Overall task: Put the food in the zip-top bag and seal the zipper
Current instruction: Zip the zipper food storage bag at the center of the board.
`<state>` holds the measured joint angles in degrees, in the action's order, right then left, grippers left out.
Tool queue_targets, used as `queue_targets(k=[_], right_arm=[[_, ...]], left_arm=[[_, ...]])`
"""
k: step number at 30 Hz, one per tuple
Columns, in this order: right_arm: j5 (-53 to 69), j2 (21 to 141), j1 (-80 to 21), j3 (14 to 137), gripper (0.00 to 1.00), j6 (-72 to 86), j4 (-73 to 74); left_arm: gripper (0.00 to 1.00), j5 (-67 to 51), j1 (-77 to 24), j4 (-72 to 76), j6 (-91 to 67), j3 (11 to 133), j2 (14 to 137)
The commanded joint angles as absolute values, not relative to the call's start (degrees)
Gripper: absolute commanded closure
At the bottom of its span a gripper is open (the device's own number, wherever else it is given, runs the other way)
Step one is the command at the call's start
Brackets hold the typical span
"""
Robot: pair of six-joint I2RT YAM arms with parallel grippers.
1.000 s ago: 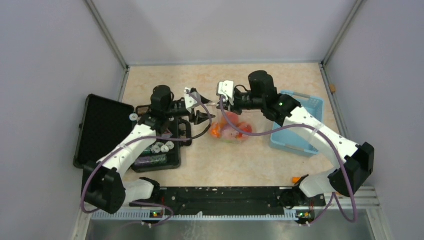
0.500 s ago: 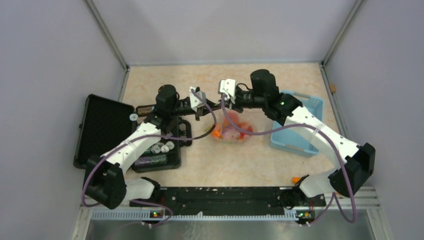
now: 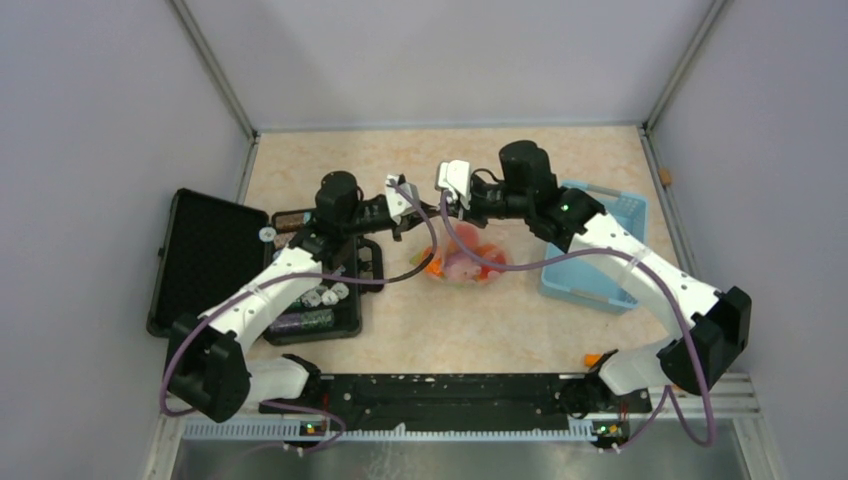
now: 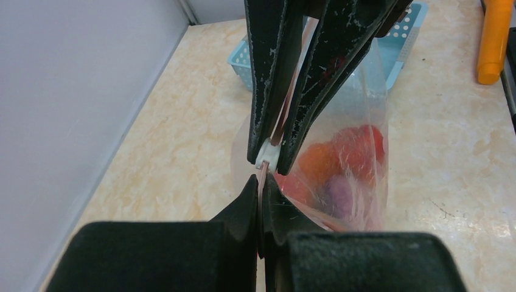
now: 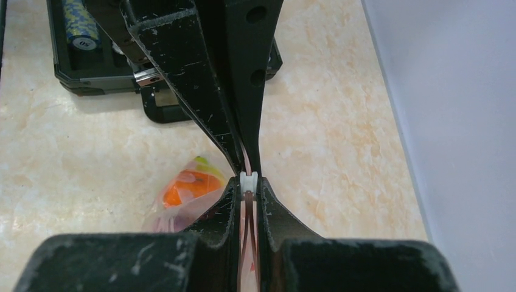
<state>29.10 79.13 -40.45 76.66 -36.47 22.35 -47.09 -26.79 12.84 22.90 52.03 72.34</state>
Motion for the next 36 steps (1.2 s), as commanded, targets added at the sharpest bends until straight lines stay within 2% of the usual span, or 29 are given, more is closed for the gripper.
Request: queue_targets(k=[1, 36], right_arm=[[26.4, 75.7, -39.7, 77.0, 1.0, -37.1, 25.9], [19.6, 66.7, -34.1, 69.7, 1.0, -34.3, 32.4]], left_arm=[[1.0, -41.0, -26.2, 13.5, 23.3, 53.8, 70.9], [1.0, -32.0, -26.2, 13.3, 24.4, 51.8, 67.8]])
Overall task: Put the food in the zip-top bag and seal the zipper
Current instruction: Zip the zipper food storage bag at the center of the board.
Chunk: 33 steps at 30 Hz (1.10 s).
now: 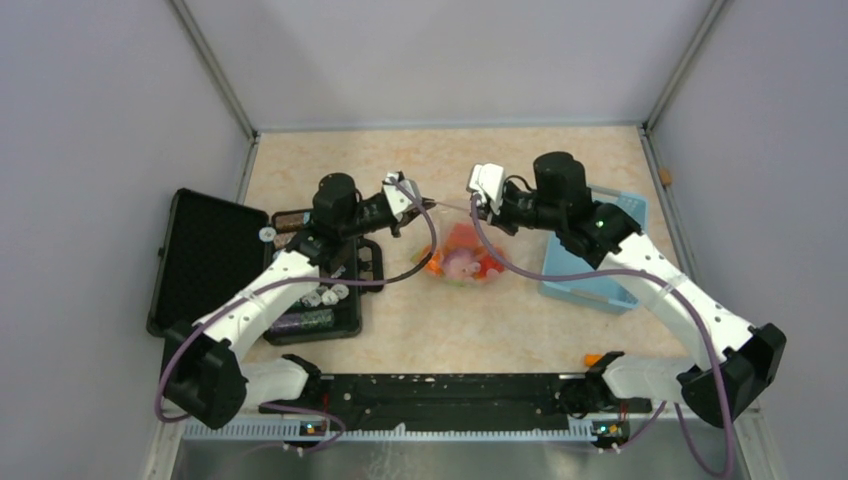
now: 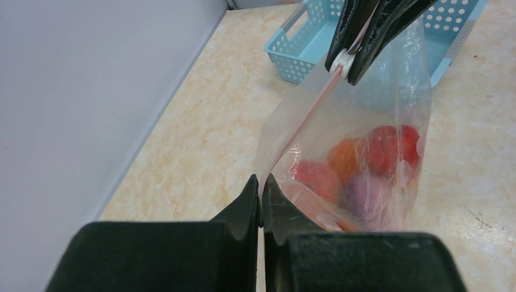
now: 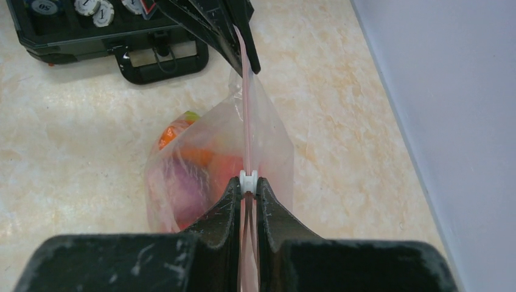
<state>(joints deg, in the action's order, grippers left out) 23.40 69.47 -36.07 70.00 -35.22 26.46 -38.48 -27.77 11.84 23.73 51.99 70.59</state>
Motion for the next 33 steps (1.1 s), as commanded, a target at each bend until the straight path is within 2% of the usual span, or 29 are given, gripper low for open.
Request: queue_targets(k=[1, 24, 29, 30, 31, 32, 33], right_arm=[[19.3, 66.5, -34.0, 69.7, 1.0, -34.3, 32.7], [18.6, 62.2, -26.3, 66.5, 1.0, -33.5, 37.9], [21.8, 61.5, -25.5, 66.4, 1.0, -33.5, 36.0], [22.8, 61.7, -25.5, 66.2, 1.0, -33.4, 35.2], [23.4, 61.8, -25.5, 66.2, 1.0, -33.4, 34.5], [24.0, 62.1, -25.5, 66.3, 1.0, -33.6, 34.2], [24.3, 62.3, -25.5, 66.7, 1.0, -33.9, 34.1]], left_arm=[[1.0, -31.6, -26.3, 13.3, 24.5, 51.7, 67.7], [1.0, -28.3, -25.5, 11.9, 24.8, 51.2, 65.9], [0.99, -32.5, -25.3, 11.7, 24.6, 51.3, 65.7], [0.82, -35.3, -25.2, 11.6, 24.7, 51.4, 65.8], [0.61, -38.7, -25.2, 10.0, 25.4, 52.1, 66.6], [0.5, -41.2, -25.2, 6.7, 26.7, 53.9, 67.7], [0.46, -43.5, -25.2, 4.2, 27.3, 55.7, 68.7]])
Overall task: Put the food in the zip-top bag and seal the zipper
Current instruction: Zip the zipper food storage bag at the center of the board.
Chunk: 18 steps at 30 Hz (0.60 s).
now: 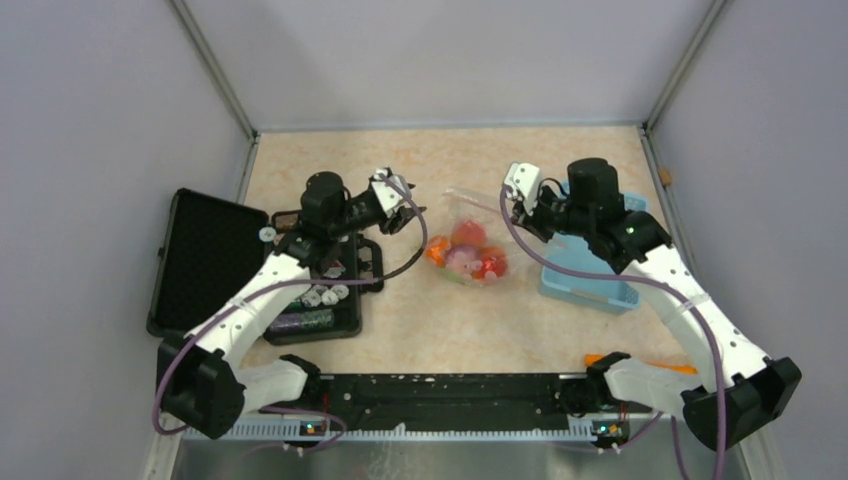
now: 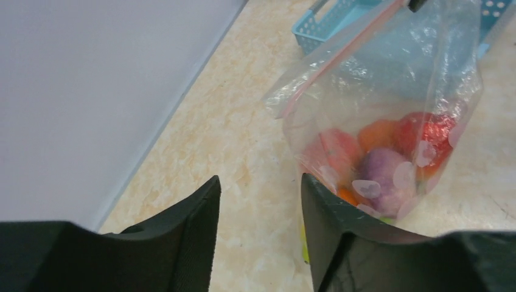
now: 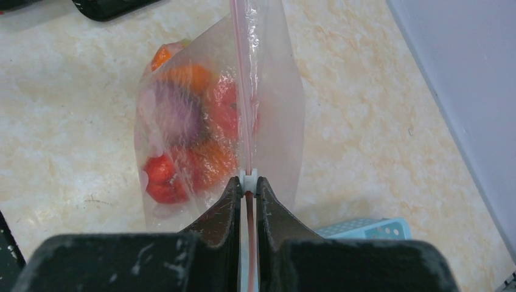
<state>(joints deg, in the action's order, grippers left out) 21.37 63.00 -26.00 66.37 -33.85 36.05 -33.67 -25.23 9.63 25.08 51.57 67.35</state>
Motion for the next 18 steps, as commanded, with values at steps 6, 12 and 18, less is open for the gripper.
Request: queue_targets(k=[6, 12, 18], right_arm=[[26.2, 64.7, -25.6, 69.7, 1.0, -34.8, 35.2], [28.3, 65.8, -25.9, 70.7, 1.0, -34.5, 33.8], [28.4, 66.2, -26.2, 71.8, 1.0, -34.9, 33.6]], left_arm=[[0.01, -46.4, -26.4, 5.7, 30.0, 59.2, 69.9], [0.01, -43.4, -32.5, -15.2, 42.5, 75.5, 79.3], [0.03, -40.0, -38.8, -22.1, 46.9, 81.0, 85.9]])
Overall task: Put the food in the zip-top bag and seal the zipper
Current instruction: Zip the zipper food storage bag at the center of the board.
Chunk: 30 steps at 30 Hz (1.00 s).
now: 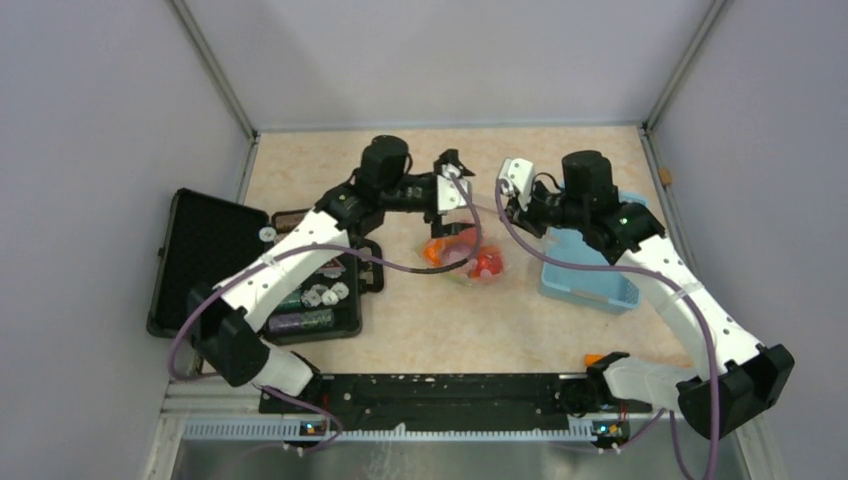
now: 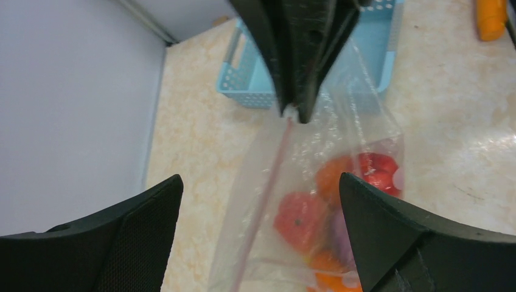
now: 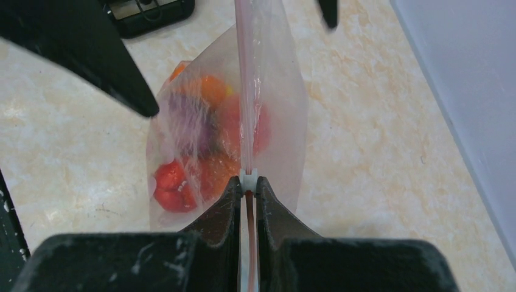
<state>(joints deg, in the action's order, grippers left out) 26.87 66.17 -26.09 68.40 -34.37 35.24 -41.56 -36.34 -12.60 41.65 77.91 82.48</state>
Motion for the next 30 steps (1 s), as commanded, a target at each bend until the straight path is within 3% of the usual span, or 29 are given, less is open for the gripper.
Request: queue_targets(k=[1, 4, 7, 12, 16, 21, 30], right_arm=[[28.3, 66.0, -26.2, 71.8, 1.0, -35.0, 33.5], [29.0, 65.4, -26.2, 71.7, 1.0, -34.8, 32.7], [30.4, 64.5, -26.4, 71.3, 1.0, -34.1, 31.6], [30.5, 63.6, -26.7, 70.6, 1.0, -33.6, 31.4], [30.2, 63.5, -26.7, 70.3, 1.0, -33.7, 31.3], [29.8, 63.9, -26.7, 69.9, 1.0, -33.6, 31.0], [22.8, 63.7, -26.7, 68.2, 1.0, -32.8, 33.0]], left_arm=[[0.04, -40.0, -38.9, -22.6, 46.8, 81.1, 86.4], [0.07, -40.0, -39.5, -21.2, 46.3, 79.8, 86.3], [0.18, -38.4, -39.9, -16.9, 44.2, 78.7, 86.4], [0.29, -36.3, -40.5, -8.8, 41.2, 76.5, 86.5], [0.5, -36.6, -41.0, -8.3, 41.0, 76.8, 87.3], [0.97, -36.1, -41.3, -5.2, 39.7, 75.2, 86.4], [1.0, -25.1, -41.1, -3.0, 38.4, 70.9, 83.0]])
